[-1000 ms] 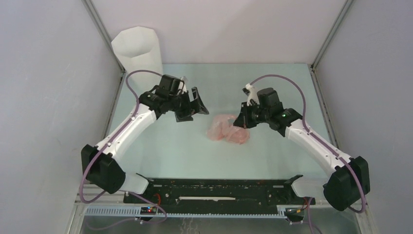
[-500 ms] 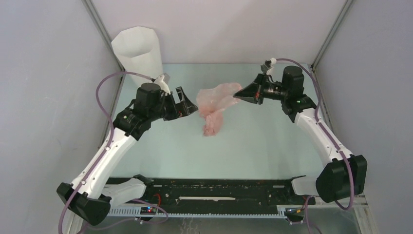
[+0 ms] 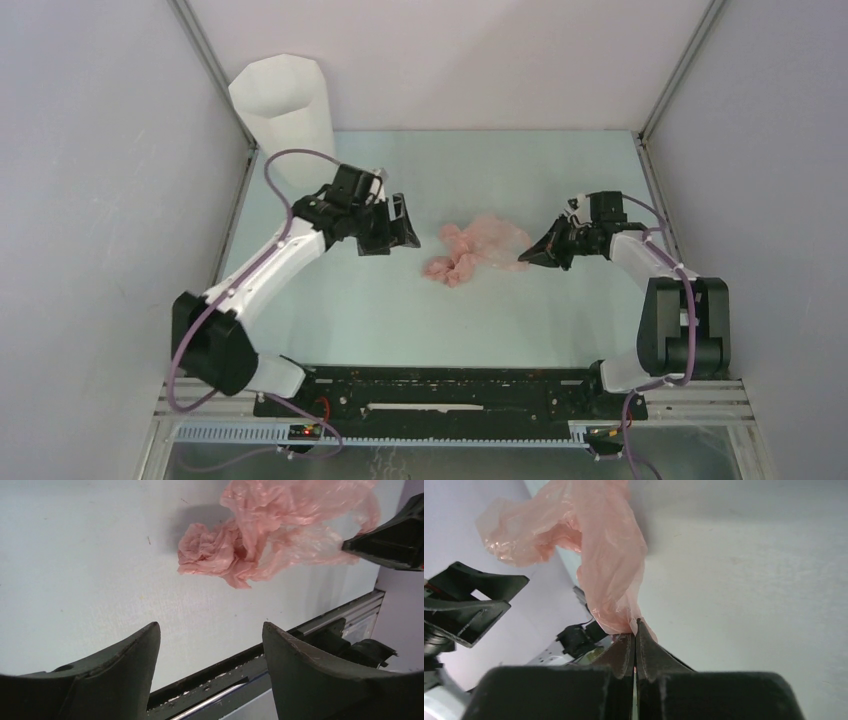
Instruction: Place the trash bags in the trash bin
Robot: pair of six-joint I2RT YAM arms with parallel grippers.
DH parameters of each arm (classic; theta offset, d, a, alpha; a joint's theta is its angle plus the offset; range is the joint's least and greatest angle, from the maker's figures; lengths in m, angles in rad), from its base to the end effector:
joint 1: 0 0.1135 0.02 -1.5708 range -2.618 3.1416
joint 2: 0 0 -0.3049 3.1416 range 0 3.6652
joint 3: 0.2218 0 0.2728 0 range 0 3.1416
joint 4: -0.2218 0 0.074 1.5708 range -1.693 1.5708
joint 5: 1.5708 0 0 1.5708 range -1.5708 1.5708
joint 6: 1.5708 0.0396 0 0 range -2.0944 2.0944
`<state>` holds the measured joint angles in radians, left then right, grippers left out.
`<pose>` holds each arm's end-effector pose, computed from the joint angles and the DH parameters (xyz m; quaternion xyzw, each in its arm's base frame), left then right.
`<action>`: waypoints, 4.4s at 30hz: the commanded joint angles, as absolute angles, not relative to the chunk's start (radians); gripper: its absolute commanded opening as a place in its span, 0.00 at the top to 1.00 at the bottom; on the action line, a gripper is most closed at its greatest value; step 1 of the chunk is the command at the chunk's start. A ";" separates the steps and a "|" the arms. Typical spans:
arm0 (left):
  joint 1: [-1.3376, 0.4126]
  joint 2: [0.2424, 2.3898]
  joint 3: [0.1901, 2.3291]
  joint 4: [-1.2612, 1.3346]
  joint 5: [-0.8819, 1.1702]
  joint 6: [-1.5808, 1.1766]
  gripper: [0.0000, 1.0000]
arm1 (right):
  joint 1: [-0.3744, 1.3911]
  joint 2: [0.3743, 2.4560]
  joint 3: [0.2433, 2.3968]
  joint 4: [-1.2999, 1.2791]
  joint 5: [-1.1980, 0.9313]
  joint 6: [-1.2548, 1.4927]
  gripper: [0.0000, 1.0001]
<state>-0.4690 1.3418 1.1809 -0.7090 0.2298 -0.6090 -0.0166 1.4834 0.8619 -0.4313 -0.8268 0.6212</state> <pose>0.2597 -0.1417 0.3410 -0.0260 0.9335 -0.2675 0.2374 0.2950 0.0242 0.2235 0.1798 0.8728 0.4405 0.1083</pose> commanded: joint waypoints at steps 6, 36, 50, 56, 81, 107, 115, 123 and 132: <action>-0.491 1.615 1.400 -0.718 0.388 -0.464 0.23 | -0.084 1.490 0.864 -0.434 -0.763 0.492 1.00; -0.480 2.179 1.556 -0.104 0.687 -0.903 0.29 | -0.084 1.482 0.864 -0.455 -0.838 0.459 1.00; -0.491 1.898 1.781 -0.612 0.157 -0.673 1.00 | 0.011 1.309 0.898 -0.506 -0.706 0.545 1.00; -0.535 1.752 2.178 -0.885 -0.070 -0.569 1.00 | 0.091 1.225 1.308 -0.717 -0.609 0.558 1.00; -0.617 1.661 2.578 -0.982 -0.014 -0.646 1.00 | 0.311 1.282 1.878 -0.921 -0.432 0.484 1.00; -0.656 1.790 2.700 -1.168 0.026 -0.693 1.00 | 0.537 0.939 1.504 -0.724 -0.048 0.513 1.00; -0.669 1.238 1.644 -0.823 -0.194 -0.723 1.00 | 0.644 0.736 1.348 -0.573 0.105 0.388 1.00; -0.656 1.114 0.945 -0.673 0.016 -0.929 1.00 | 0.616 0.746 0.668 -0.552 -0.248 0.683 1.00; -0.643 1.376 1.946 -0.867 -0.106 -0.675 1.00 | 0.310 1.050 1.403 -0.741 -0.457 0.443 1.00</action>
<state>-0.6483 1.2877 1.3640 -0.8810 -0.0460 -0.8017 0.4068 0.9230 0.9409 -0.7227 -0.3084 0.5716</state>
